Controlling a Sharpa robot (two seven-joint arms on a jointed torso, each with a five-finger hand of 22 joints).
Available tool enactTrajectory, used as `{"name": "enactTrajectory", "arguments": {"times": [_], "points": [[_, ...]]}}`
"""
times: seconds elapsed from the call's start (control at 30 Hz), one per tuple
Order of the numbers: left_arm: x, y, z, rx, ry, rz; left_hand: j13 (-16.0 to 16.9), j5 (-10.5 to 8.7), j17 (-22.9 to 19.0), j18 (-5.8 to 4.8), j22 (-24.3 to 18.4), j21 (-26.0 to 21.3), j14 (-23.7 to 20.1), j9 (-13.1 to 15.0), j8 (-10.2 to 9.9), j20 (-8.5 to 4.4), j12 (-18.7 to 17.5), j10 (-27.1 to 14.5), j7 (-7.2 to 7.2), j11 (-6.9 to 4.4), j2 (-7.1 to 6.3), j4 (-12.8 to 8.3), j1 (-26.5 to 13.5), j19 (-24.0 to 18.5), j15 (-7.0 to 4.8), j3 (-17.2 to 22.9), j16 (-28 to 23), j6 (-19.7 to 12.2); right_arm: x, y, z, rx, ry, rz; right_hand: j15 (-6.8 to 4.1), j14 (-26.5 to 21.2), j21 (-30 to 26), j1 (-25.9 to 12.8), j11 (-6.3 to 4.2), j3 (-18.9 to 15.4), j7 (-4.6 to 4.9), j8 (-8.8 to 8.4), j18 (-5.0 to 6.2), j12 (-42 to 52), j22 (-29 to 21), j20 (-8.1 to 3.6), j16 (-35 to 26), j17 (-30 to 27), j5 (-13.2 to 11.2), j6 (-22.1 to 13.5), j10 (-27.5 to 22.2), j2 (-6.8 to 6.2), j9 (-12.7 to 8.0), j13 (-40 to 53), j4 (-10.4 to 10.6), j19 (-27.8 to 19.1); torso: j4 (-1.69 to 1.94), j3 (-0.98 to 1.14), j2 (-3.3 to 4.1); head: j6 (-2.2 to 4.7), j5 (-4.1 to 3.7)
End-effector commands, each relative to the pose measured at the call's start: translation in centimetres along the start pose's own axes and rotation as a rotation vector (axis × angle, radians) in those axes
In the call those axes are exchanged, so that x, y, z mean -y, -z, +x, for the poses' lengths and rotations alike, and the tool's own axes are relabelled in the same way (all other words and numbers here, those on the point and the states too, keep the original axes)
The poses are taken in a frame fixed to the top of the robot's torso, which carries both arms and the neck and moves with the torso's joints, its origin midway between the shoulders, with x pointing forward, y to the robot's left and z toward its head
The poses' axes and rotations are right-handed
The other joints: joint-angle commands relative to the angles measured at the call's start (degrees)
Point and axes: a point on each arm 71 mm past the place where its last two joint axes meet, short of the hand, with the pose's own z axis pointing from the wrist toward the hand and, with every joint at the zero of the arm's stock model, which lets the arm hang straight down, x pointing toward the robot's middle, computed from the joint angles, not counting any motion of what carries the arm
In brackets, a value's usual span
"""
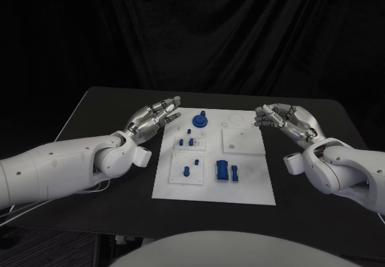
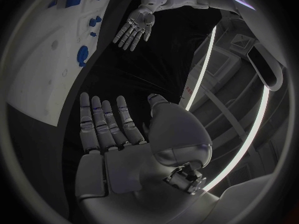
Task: Assemble the parts on the task board
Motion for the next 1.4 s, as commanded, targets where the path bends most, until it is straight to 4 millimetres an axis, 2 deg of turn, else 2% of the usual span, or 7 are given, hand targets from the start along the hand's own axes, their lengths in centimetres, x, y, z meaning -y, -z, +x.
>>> {"name": "enactTrajectory", "arguments": {"times": [0.03,0.27,0.63,0.7,0.83,0.93,1.4], "points": [[0.3,-0.5,0.0,-0.012,0.015,0.151,-0.35,-1.42,-0.19,1.47,-0.84,-0.43,0.01,-0.41,-0.52,-0.62,-2.48,-1.44,-2.47,-1.25,1.27,0.23,-2.13,-0.4,-1.29,-3.32,-0.2,-3.82,0.7,0.5,0.0,-0.028,-0.159,-0.072,-0.08,-7.53,-1.4,0.2,-3.44,-1.79,-0.89,-3.6,-1.38,-3.53,-14.18,-0.32,-2.55,-2.44,-0.75,-4.06,-7.6,0.81,-3.23,-3.62,0.01,-16.41,-1.09,0.69,-1.41,0.0,0.85],[-1.6,-1.5,0.2,-0.012,0.008,0.141,-1.7,-9.52,-0.19,1.04,-2.45,-0.75,0.01,-1.29,-1.4,-1.3,-9.27,-4.66,-13.91,-8.22,5.44,0.27,-4.4,-0.91,-1.43,-11.81,-0.2,-12.02,2.9,1.0,-0.2,-0.028,-0.18,-0.045,-5.13,-26.07,-2.8,2.43,-12.58,-8.04,-13.49,-17.55,0.7,-21.1,-31.55,0.02,-17.24,-8.7,-2.72,-22.48,-18.31,2.89,-13.44,-15.49,-0.01,-30.64,-1.77,1.2,-3.36,0.0,1.68],[-3.5,-1.5,0.1,0.019,-0.014,0.13,-1.7,-11.91,-0.19,-1.38,-3.36,-1.0,0.01,-1.41,-1.51,-7.48,-9.27,-4.66,-15.45,-11.21,5.49,0.28,-5.89,-1.15,-5.17,-13.04,-0.2,-12.98,4.3,1.2,0.2,-0.036,-0.171,-0.036,-6.75,-27.44,-3.18,3.4,-14.88,-12.05,-18.46,-20.1,2.17,-26.97,-35.15,-0.33,-21.82,-9.44,-4.97,-27.32,-18.97,4.15,-14.67,-17.5,-0.01,-32.31,-1.8,1.5,-3.83,0.0,1.3],[-4.7,-1.5,0.2,0.015,-0.003,-0.055,-1.7,-16.87,-0.19,-2.78,-3.36,-1.0,0.01,-2.07,-2.16,-11.76,-9.27,-4.66,-11.67,-7.15,0.11,-5.0,-29.11,-1.15,-6.95,-8.39,-0.2,-16.55,4.9,1.1,0.1,-0.023,-0.147,0.07,-14.11,-27.54,-3.89,-27.08,-14.76,-5.18,-14.12,-20.94,-1.89,-33.25,-40.06,-8.02,-25.42,-10.11,-15.03,-32.93,-18.67,0.63,-15.54,-18.44,-8.21,-33.24,-1.72,1.36,-3.57,0.14,1.26],[-4.5,-1.7,0.4,0.034,-0.014,-0.053,-1.7,-18.34,-0.19,-3.41,-3.36,-1.0,0.01,-2.07,-2.16,-11.76,-9.27,-4.66,-10.58,-7.15,-1.43,-6.58,-35.89,-1.15,-6.95,-7.04,-0.2,-16.55,4.4,0.6,0.5,0.002,-0.147,0.069,-14.11,-27.54,-3.89,-45.01,-14.76,1.73,-9.9,-20.94,-6.64,-33.25,-40.06,-15.99,-25.42,-10.11,-20.38,-32.93,-18.67,-4.7,-15.54,-18.44,-12.44,-33.24,-1.69,1.4,-3.62,1.05,0.9],[-4.2,-1.9,0.6,0.062,-0.028,-0.05,-1.7,-19.3,-0.19,-8.0,-3.36,-1.0,0.01,-2.07,-2.16,-11.76,-9.27,-4.66,-10.01,-7.15,-2.46,-7.61,-40.31,-1.15,-6.95,-6.18,-0.2,-16.55,3.8,-0.2,0.9,0.036,-0.149,0.068,-14.11,-27.54,-3.89,-51.83,-14.76,1.73,-9.9,-20.94,-6.64,-33.25,-40.06,-15.99,-25.42,-10.11,-25.63,-32.93,-18.67,-4.7,-15.54,-18.44,-16.76,-33.24,-1.64,1.45,-3.7,2.33,0.4],[-0.7,-3.4,2.7,0.335,-0.14,-0.034,-1.7,-22.95,-0.19,-8.0,-3.36,-1.0,0.01,-2.07,-2.16,-11.76,-9.27,-4.66,-4.22,-7.15,-6.35,-11.53,-57.15,-1.15,-6.95,0.98,-0.2,-16.55,-1.5,-4.7,3.9,0.3,-0.209,0.11,-14.11,-27.54,-3.89,-62.27,-14.76,1.73,-9.9,-20.94,-6.64,-33.25,-40.06,-15.99,-25.42,-10.11,-25.63,-32.93,-18.67,-4.7,-15.54,-18.44,-16.76,-33.24,-1.25,1.94,-4.37,13.23,-3.86]]}}
